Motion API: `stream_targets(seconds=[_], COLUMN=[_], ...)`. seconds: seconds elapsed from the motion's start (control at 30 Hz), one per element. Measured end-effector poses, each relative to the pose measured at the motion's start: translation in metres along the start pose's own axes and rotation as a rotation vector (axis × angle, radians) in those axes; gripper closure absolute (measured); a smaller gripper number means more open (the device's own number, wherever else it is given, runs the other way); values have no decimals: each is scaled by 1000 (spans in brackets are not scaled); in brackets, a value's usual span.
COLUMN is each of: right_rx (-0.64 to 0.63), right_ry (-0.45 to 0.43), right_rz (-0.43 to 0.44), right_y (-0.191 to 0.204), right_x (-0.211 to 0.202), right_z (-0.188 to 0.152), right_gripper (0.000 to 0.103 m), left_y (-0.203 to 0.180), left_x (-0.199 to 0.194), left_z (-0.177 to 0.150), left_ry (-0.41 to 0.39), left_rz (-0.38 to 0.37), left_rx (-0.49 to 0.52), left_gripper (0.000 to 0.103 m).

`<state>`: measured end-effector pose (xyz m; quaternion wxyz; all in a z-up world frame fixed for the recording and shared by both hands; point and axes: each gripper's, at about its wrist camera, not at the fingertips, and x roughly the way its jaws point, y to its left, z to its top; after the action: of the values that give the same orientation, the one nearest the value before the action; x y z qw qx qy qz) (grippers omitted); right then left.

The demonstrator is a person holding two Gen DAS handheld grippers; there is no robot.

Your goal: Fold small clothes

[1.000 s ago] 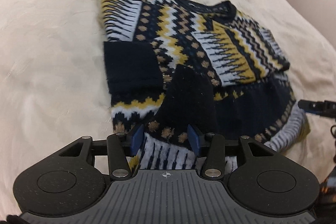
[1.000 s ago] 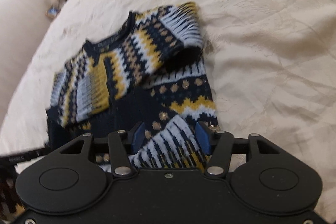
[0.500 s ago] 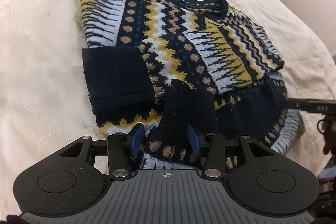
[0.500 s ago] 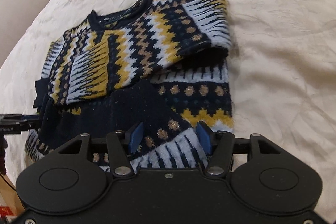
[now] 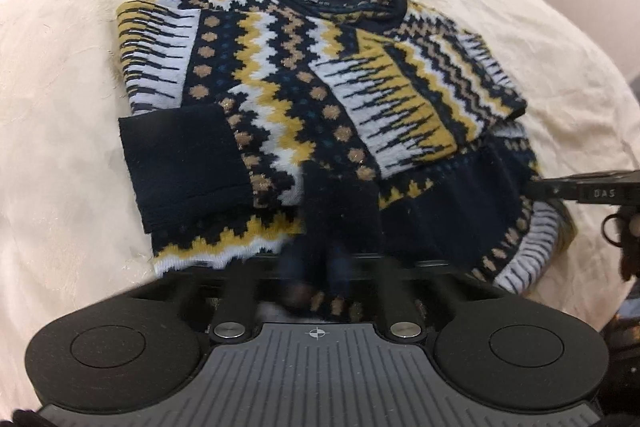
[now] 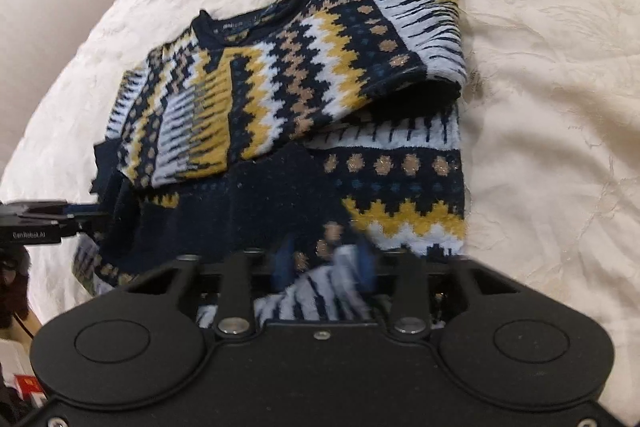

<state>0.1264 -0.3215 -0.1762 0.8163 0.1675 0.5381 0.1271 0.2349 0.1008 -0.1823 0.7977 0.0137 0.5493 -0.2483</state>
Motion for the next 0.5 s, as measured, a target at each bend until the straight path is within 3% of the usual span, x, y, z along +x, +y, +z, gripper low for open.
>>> stream_targets(seconds=[0.3, 0.5], right_rx=[-109, -139], right_ry=[-139, -269], right_rz=[20, 3], right_y=[18, 27], right_x=[-54, -84], right_z=[-6, 20], right_gripper=[90, 90], left_y=[-10, -6], left_x=[-66, -104], left_z=[-19, 9], left_ry=[-230, -360], left_rz=[101, 113], left_rx=[-75, -103], left_gripper=[98, 98])
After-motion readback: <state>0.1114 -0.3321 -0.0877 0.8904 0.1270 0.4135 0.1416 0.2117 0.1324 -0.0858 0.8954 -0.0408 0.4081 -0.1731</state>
